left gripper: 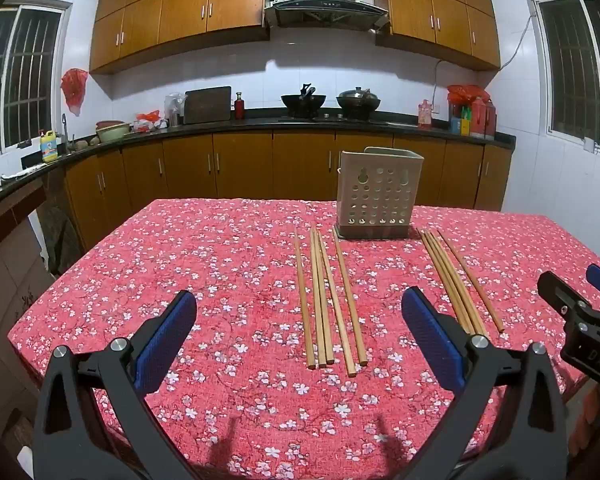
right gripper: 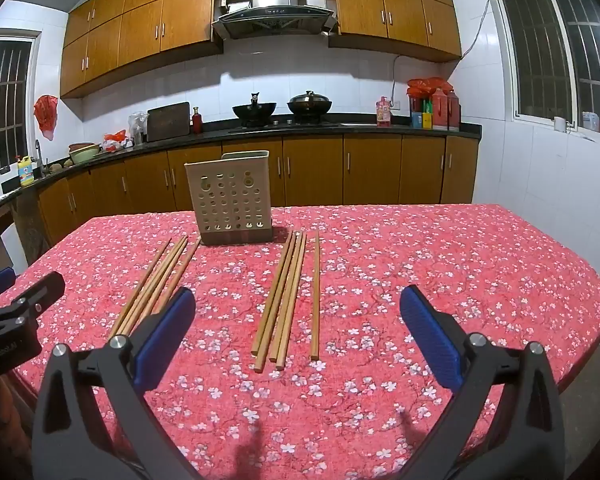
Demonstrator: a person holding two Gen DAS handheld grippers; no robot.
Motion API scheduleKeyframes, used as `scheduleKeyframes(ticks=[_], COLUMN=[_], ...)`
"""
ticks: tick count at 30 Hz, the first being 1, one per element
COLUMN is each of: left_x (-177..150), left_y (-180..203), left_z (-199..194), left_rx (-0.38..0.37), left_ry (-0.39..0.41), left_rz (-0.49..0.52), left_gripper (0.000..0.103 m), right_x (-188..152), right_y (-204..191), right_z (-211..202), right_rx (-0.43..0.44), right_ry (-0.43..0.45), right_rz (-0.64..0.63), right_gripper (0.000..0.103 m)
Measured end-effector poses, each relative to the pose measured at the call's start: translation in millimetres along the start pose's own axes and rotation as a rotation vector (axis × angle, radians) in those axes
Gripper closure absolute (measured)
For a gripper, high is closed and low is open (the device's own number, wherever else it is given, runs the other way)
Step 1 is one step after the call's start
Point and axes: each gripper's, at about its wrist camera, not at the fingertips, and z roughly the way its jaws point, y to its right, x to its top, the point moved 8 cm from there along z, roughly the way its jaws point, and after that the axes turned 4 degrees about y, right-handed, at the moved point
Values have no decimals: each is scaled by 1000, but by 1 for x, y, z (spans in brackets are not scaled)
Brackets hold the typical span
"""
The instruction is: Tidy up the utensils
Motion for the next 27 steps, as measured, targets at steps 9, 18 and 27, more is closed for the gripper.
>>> scheduleKeyframes(ticks=[9, 18, 27], left_x=[0, 0, 0], left_y=[0, 0, 0], left_z=[0, 0, 0], left_rx=[0, -1, -1], left_ry=[-1, -1, -2], left_rz=[0, 0, 1], left_gripper=[2, 2, 2], right_x=[0, -1, -1], right_y=[0, 1, 1], right_z=[1, 1, 1], right_rx=[0, 0, 1], right_ry=[0, 0, 0], right_rz=[0, 1, 2], right_gripper=[4, 4, 4])
